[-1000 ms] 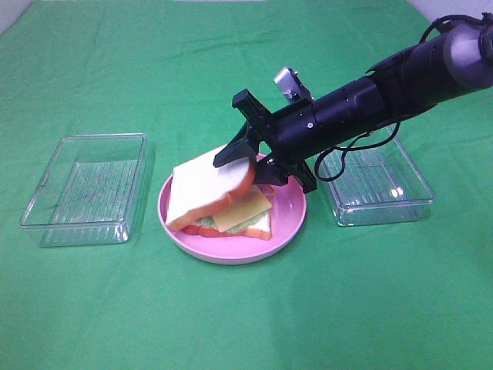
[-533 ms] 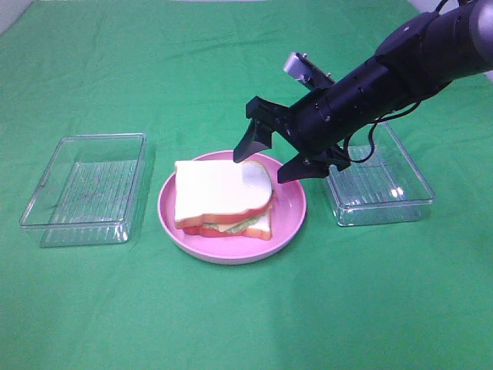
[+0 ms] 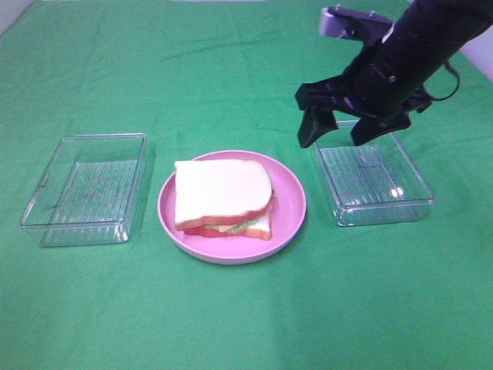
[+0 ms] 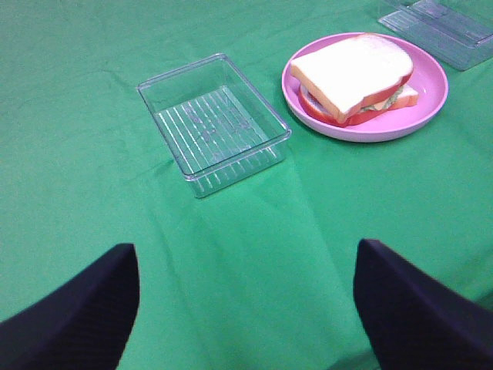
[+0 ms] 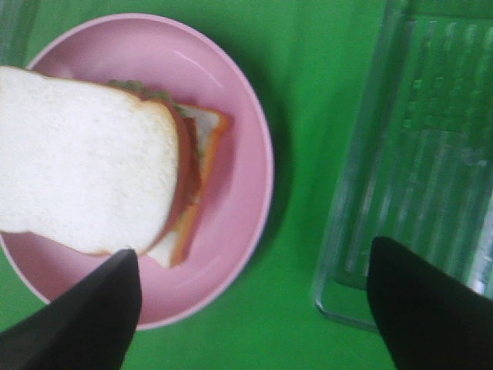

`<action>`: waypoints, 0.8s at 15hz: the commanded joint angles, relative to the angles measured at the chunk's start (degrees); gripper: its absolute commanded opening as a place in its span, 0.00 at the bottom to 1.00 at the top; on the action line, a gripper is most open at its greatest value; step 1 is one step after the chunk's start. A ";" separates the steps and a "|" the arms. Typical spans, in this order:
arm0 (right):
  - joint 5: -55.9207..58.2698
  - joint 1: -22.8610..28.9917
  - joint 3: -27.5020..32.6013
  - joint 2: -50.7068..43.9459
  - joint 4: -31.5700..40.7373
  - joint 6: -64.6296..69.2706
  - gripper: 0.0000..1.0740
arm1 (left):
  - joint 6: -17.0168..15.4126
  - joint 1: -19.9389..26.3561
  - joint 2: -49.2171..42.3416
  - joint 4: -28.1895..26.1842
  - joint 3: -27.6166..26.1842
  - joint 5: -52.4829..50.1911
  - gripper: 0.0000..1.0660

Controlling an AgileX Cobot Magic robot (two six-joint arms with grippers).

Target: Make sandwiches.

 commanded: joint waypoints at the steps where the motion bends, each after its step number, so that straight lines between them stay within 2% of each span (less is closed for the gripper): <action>1: 6.25 -0.23 -0.06 -6.25 -11.63 6.25 0.71 | -0.17 -0.11 -0.34 -0.40 0.06 0.00 0.70; 2: 12.26 -0.23 0.46 -12.32 -16.10 8.59 0.71 | 0.29 -0.11 -0.34 -0.74 0.06 0.00 0.70; 6: 15.30 -0.23 9.40 -25.10 -16.56 8.54 0.71 | 0.34 -0.11 -0.34 -0.80 0.06 0.00 0.70; 12: 26.13 -0.23 29.68 -54.49 -16.73 7.91 0.71 | 0.34 -0.11 -0.34 -0.80 0.06 -0.06 0.70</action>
